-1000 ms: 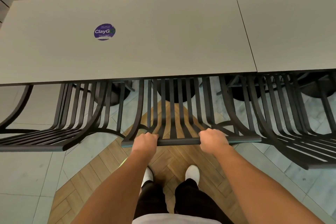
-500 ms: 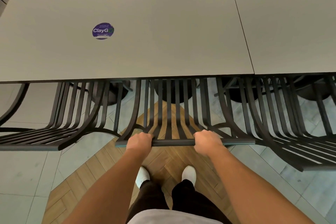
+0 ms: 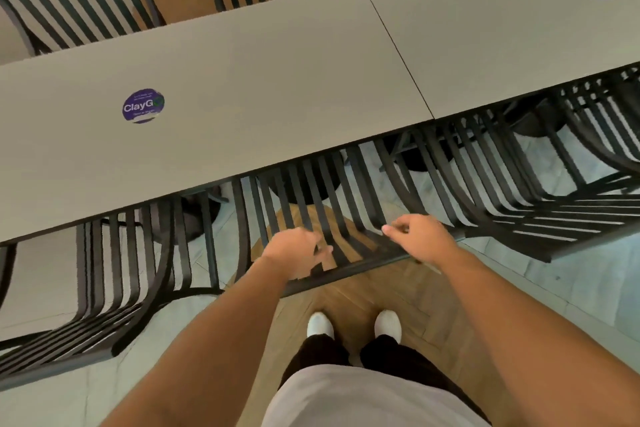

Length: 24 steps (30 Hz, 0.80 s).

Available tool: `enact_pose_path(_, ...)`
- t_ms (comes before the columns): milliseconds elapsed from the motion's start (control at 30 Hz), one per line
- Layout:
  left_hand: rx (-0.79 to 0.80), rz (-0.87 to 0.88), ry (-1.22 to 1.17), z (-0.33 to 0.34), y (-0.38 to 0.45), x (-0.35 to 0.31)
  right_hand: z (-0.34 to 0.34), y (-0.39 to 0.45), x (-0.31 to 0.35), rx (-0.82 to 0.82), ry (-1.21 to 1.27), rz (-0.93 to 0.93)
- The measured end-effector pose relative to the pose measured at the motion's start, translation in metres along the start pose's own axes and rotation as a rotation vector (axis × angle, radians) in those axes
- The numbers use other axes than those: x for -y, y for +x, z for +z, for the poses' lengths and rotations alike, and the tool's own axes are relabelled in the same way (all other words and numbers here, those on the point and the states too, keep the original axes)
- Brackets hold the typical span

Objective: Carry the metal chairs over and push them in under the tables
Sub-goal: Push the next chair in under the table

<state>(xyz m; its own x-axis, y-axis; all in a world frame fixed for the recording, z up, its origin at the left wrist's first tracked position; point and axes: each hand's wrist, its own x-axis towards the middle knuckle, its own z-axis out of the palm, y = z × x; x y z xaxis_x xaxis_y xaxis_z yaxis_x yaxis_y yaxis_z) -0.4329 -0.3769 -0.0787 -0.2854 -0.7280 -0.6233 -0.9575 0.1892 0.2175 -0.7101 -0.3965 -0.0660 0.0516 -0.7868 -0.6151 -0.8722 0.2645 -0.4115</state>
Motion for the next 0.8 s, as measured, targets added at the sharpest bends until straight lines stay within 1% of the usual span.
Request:
enact_pose_path(67,-0.015,0.035,0.026,-0.013,0.011,-0.01,-0.019,0.0,-0.014,-0.066,-0.019,0.034)
enact_pose_path(167,-0.038,0.062,0.053,-0.025,0.028,-0.031,-0.047,-0.004,-0.043,-0.112,-0.06,0.058)
enact_pose_path(300,-0.103,0.11,0.058,-0.034,0.052,-0.08,-0.086,-0.013,-0.098,-0.183,-0.009,0.076)
enact_pose_path(433,-0.188,0.098,-0.03,-0.04,0.074,-0.149,-0.131,-0.016,-0.164,-0.224,-0.023,0.072)
enact_pose_path(567,-0.258,0.053,-0.141,-0.039,0.096,-0.232,-0.182,-0.011,-0.231,-0.197,-0.038,0.046)
enact_pose_path(667,-0.238,0.028,-0.239,-0.032,0.106,-0.294,-0.216,-0.01,-0.277,-0.172,-0.081,0.013)
enact_pose_path(800,-0.218,0.041,-0.271,-0.025,0.118,-0.365,-0.252,-0.01,-0.333,-0.154,-0.121,0.026)
